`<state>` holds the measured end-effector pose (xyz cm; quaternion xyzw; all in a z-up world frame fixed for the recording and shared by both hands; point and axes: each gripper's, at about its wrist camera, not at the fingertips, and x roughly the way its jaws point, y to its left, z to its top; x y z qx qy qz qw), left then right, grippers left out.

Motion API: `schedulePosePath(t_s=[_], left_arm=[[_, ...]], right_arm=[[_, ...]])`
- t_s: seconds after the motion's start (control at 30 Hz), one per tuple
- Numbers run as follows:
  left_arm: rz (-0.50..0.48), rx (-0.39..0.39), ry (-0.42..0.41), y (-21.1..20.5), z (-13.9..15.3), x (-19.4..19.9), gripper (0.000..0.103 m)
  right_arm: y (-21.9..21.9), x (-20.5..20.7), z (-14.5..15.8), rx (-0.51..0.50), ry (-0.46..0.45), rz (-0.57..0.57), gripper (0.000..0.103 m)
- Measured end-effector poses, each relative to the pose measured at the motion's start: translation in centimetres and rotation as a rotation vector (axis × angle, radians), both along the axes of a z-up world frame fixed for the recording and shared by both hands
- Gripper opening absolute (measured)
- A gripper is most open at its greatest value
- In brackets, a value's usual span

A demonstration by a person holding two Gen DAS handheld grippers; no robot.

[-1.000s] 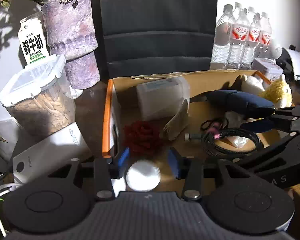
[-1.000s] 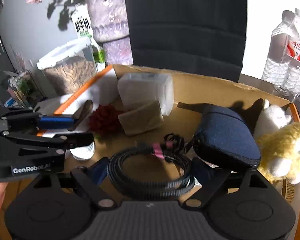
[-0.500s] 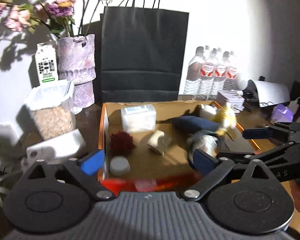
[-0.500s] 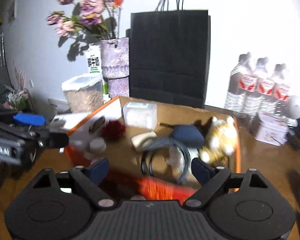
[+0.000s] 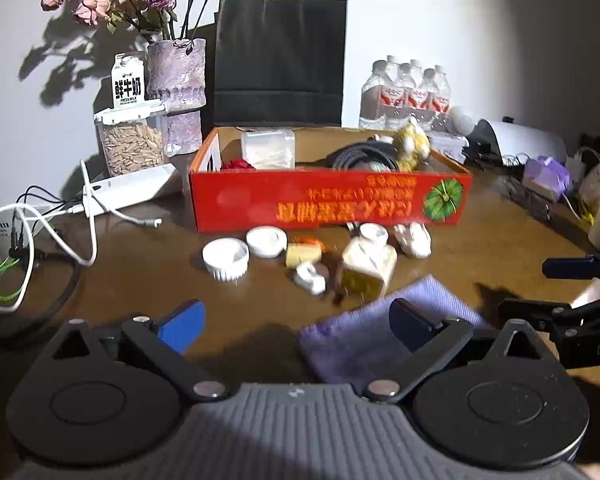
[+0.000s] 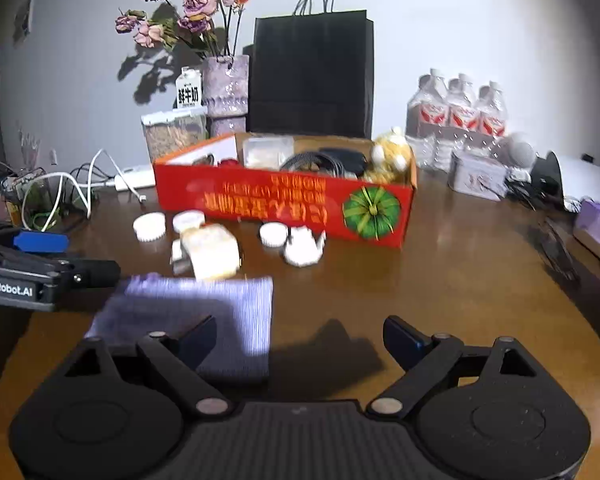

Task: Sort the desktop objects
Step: 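Move both tools back over the table items, then grasp another white round lid with the left tool while the right tool grasps the brown square item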

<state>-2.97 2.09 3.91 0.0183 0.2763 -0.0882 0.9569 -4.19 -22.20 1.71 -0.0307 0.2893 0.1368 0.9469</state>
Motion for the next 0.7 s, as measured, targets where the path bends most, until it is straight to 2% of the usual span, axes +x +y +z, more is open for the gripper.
schedulePosePath(t_s=[0.17, 0.5, 0.6, 0.7], left_arm=[[-0.023, -0.019, 0.026, 0.0, -1.4, -1.8, 0.103], [-0.013, -0.031, 0.059, 0.1, -2.1, -1.8, 0.103], [-0.026, -0.046, 0.052, 0.3, -1.9, -1.7, 0.103], [-0.029, -0.049, 0.029, 1.0, -1.0, -0.7, 0.103]], right_arm=[[-0.9, -0.9, -0.4, 0.064, 0.016, 0.020, 0.090], [-1.4, -0.3, -0.9, 0.115, 0.067, 0.007, 0.090], [-1.5, 0.3, -0.7, 0.115, 0.086, 0.010, 0.090], [-1.3, 1.0, 0.1, 0.085, 0.054, 0.004, 0.090]])
